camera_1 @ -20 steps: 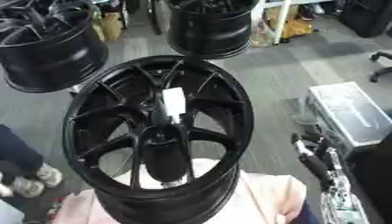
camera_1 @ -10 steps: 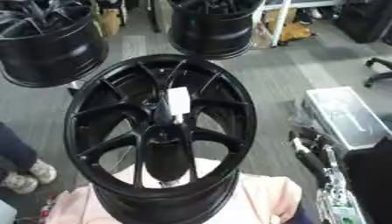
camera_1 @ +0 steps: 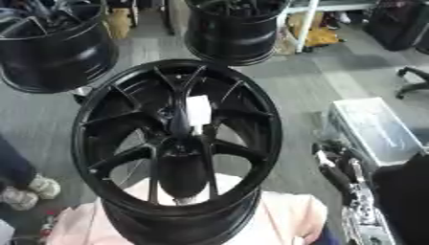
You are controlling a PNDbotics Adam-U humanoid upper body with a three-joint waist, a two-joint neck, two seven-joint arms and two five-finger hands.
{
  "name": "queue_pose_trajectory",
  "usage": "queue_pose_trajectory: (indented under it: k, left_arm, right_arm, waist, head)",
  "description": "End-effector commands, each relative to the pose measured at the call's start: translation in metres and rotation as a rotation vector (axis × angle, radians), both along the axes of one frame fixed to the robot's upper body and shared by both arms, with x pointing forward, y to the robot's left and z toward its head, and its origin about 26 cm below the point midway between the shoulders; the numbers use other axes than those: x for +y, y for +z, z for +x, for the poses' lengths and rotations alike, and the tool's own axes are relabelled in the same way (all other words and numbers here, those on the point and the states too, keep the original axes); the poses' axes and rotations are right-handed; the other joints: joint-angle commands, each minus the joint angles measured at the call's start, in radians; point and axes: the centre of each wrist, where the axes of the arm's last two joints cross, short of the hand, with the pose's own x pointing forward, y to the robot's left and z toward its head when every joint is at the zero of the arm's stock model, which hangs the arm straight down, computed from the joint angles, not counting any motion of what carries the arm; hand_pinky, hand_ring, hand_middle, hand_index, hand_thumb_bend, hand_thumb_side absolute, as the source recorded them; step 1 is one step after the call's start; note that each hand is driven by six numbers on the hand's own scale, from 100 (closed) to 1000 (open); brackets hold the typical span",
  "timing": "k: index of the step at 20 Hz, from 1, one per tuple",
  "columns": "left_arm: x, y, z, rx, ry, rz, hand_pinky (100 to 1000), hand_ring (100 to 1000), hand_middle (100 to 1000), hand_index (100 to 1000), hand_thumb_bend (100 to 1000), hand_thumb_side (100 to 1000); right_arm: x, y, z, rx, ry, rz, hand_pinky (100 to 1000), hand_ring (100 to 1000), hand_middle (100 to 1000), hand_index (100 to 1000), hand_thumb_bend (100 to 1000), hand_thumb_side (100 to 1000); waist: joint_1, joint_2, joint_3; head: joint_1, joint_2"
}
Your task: Pull the pin out of the wheel hub.
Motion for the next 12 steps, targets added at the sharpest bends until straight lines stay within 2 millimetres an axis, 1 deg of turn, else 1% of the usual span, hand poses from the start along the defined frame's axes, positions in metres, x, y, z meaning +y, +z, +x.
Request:
queue_pose_trajectory:
  k: [1, 12]
  left_arm:
    - [-0.008, 0.017, -0.002, -0.048, -0.016, -0.045, 700, 610, 619, 742, 280, 732]
    - [-0.013, 0.005, -0.003, 0.009, -0.042, -0.125, 691, 593, 602, 734, 267, 735]
  right_arm:
    - [-0.002, 0.007, 0.003, -0.023, 0.005, -0.009, 686, 663, 735, 824, 293, 404]
    - [-0.001, 0.007, 0.004, -0.025, 0.012, -0.007, 686, 663, 736, 824, 289, 406]
  waist:
    - [0.000, -0.003, 0.001]
    - [-0.003, -0.004, 0.002]
  head:
    - [0.000, -0.002]
    - [0.000, -0.002]
